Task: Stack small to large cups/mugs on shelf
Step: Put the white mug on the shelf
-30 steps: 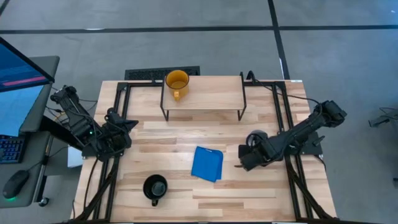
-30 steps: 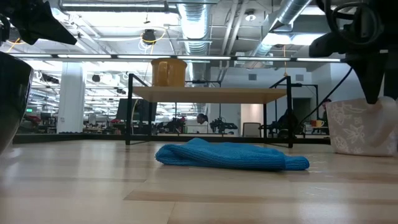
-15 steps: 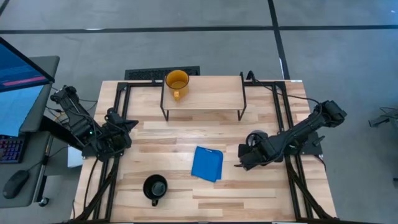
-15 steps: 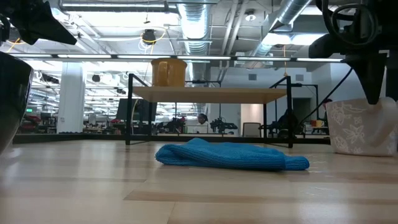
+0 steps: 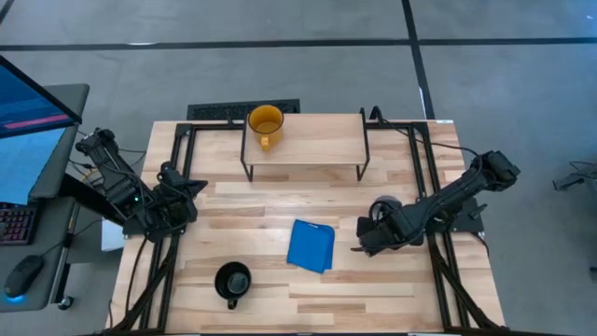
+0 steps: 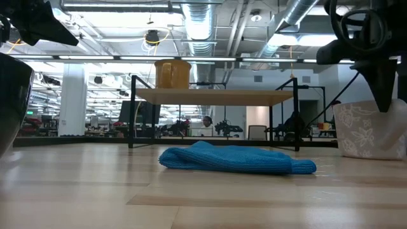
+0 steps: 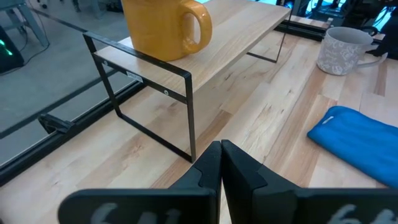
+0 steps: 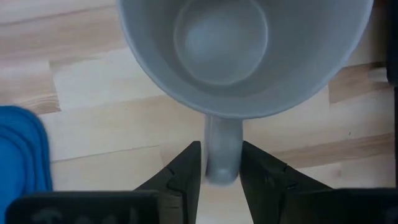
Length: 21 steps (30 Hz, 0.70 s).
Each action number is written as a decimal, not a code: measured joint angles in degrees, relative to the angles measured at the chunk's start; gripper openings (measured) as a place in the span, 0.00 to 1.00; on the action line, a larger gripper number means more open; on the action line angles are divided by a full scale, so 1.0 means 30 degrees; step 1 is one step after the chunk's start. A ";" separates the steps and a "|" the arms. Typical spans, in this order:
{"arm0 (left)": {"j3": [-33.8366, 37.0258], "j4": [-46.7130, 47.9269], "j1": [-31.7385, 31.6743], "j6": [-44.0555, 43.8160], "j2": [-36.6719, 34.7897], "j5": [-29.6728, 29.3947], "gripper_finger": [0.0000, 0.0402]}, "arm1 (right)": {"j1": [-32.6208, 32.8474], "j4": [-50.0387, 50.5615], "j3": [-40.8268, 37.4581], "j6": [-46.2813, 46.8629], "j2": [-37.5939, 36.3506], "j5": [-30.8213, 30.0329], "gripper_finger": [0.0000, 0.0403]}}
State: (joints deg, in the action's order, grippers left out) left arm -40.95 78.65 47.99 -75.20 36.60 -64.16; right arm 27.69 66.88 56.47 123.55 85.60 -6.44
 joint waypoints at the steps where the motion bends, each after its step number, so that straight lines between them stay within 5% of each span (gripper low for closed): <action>1: 0.0000 0.0006 0.0000 0.0000 0.0000 0.0000 0.00 | -0.0036 0.0035 0.0000 0.0000 0.0000 0.0019 0.31; 21: 0.0000 0.0036 0.0000 0.0211 -0.0002 0.0000 0.00 | -0.0147 -0.0177 0.0000 -0.0210 0.0000 0.0117 0.31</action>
State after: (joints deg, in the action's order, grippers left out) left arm -40.95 78.76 47.99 -74.56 36.59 -64.16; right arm 27.24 66.35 56.47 122.92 85.60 -6.09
